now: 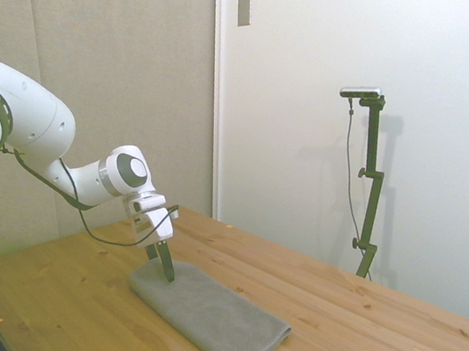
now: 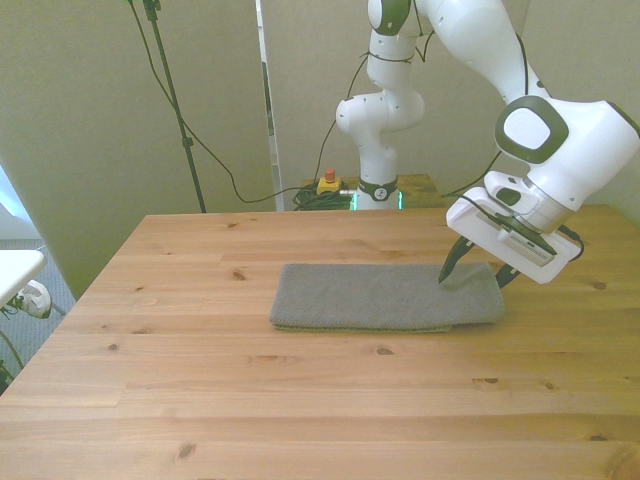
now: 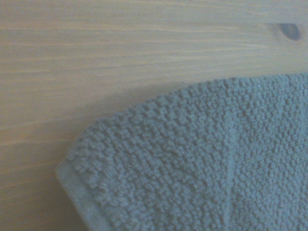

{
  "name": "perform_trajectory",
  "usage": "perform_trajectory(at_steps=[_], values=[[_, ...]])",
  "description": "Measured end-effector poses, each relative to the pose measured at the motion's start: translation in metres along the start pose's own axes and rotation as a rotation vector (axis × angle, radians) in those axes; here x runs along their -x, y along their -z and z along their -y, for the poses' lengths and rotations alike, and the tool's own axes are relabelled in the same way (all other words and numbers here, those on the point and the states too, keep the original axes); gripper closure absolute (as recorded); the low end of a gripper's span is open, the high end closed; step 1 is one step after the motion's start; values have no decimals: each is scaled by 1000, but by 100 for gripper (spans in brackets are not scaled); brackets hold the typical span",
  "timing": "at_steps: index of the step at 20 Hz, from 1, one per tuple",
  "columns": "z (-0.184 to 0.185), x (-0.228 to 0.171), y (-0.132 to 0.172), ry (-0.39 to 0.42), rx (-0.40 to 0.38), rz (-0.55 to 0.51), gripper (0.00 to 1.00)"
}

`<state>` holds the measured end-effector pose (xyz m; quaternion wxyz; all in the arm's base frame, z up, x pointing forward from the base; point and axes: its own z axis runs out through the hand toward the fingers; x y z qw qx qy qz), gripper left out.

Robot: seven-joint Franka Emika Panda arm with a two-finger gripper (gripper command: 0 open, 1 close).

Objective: Fold the towel

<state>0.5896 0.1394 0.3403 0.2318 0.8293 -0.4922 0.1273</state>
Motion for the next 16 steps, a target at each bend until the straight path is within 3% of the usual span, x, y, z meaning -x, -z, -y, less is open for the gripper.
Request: perform_trajectory(at_steps=[9, 16], values=[[-2, -3, 2, -5, -35, 3, 100], [-21, -19, 31, -30, -112, 10, 100]])
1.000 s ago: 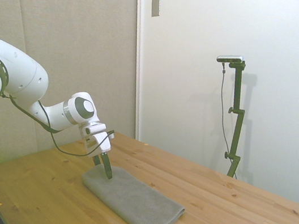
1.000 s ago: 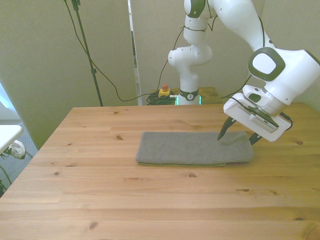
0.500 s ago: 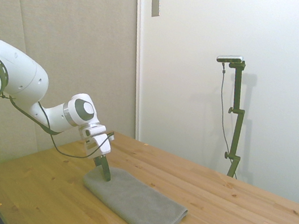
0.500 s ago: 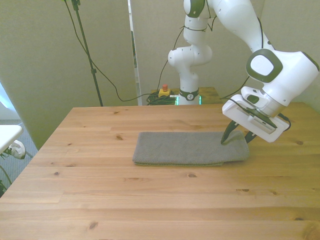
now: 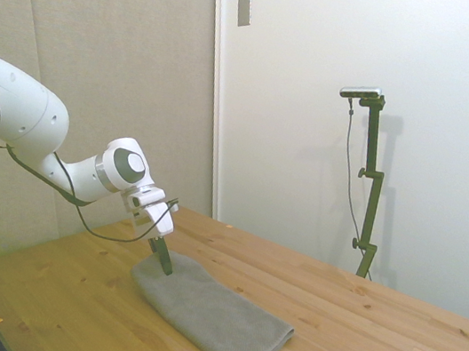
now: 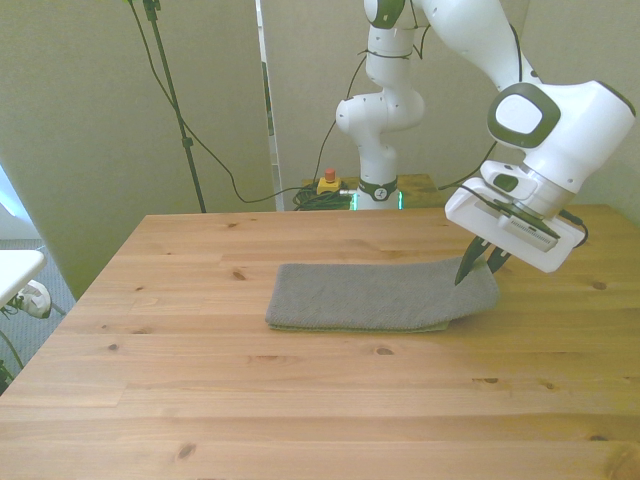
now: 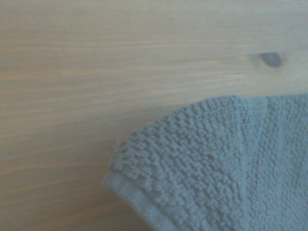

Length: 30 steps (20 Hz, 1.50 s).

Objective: Fold the towel

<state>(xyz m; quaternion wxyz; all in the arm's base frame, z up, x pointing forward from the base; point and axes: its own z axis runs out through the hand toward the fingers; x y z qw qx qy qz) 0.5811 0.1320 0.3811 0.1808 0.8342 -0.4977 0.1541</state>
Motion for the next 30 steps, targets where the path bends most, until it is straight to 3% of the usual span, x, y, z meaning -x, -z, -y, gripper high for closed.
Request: perform_trajectory(at_steps=[8, 15, 20, 30], values=[[-57, -71, 38, -53, -109, 111, 100], [-126, -150, 37, -99, -197, 189, 100], [-167, -193, 8, -139, -218, 236, 100], [-214, -243, -90, -205, -260, 349, 100]])
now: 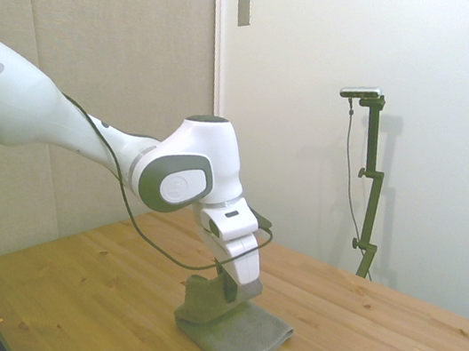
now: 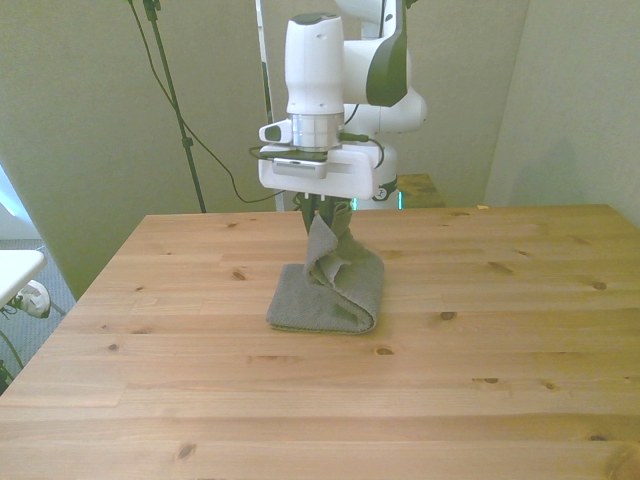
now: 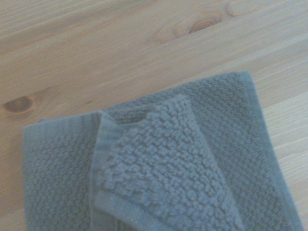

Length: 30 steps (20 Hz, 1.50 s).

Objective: Fold the towel

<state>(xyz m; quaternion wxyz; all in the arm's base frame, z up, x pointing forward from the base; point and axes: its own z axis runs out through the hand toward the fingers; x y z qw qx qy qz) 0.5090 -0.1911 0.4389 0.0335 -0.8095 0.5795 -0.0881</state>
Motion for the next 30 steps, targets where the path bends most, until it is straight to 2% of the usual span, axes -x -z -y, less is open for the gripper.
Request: perform_trajectory(at_steps=[2, 3, 9, 20, 24, 30], values=[[-5, -16, -10, -15, -11, 18, 100], [-6, -22, -15, -18, -10, 25, 0], [-5, -35, -35, -24, 1, 50, 0], [-5, -45, -30, -15, -17, 33, 0], [-9, -42, -20, -6, -23, 24, 0], [-39, -21, 16, 7, 35, 25, 0]])
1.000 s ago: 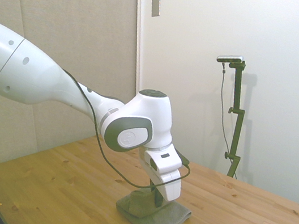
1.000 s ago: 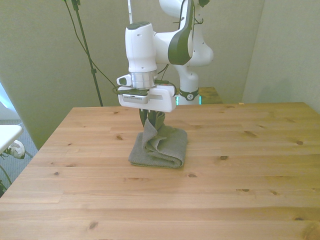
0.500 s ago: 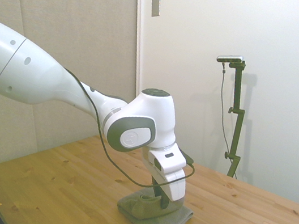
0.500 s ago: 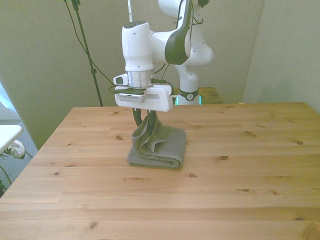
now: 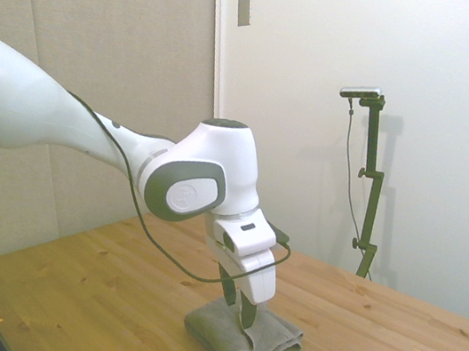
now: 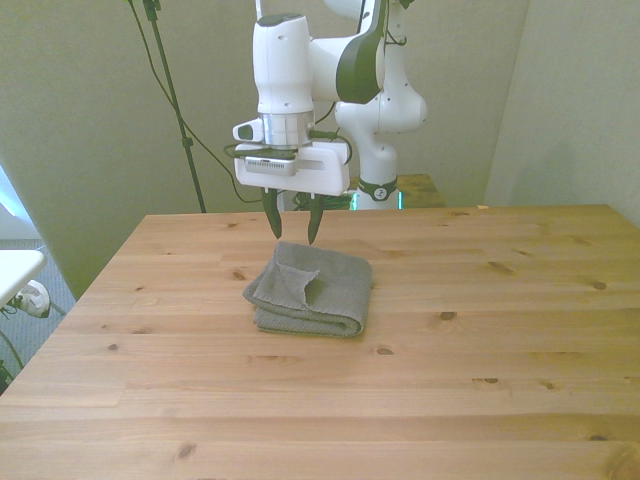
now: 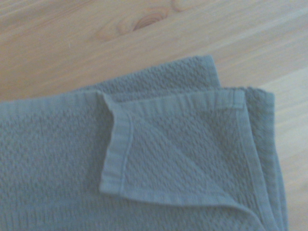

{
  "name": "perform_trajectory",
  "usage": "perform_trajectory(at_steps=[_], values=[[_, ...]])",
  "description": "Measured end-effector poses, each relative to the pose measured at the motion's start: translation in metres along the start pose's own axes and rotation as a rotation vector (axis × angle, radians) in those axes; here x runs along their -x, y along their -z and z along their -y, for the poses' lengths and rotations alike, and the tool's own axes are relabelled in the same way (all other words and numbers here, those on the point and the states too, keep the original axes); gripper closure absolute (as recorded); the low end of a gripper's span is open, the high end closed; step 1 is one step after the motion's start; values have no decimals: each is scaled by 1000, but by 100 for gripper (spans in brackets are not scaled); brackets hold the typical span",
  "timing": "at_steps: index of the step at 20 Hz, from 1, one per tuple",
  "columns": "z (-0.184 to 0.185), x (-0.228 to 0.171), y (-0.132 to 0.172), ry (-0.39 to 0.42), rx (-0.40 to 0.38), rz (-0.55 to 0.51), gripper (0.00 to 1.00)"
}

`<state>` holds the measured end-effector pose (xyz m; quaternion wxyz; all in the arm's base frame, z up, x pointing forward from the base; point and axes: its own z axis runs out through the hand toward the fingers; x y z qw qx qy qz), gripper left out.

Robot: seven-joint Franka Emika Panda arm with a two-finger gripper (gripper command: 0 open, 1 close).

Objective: Fold the towel

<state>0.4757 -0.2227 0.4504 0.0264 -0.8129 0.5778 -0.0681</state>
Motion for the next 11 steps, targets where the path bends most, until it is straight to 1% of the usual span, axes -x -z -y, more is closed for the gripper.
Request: perform_trajectory(at_steps=[3, 5, 8, 11], values=[[-20, 13, 7, 9, 21, 6, 0], [-32, 30, 8, 23, 23, 21, 0], [-44, 71, 13, 81, 34, 49, 0], [-59, 117, 27, 151, 48, 77, 0]])
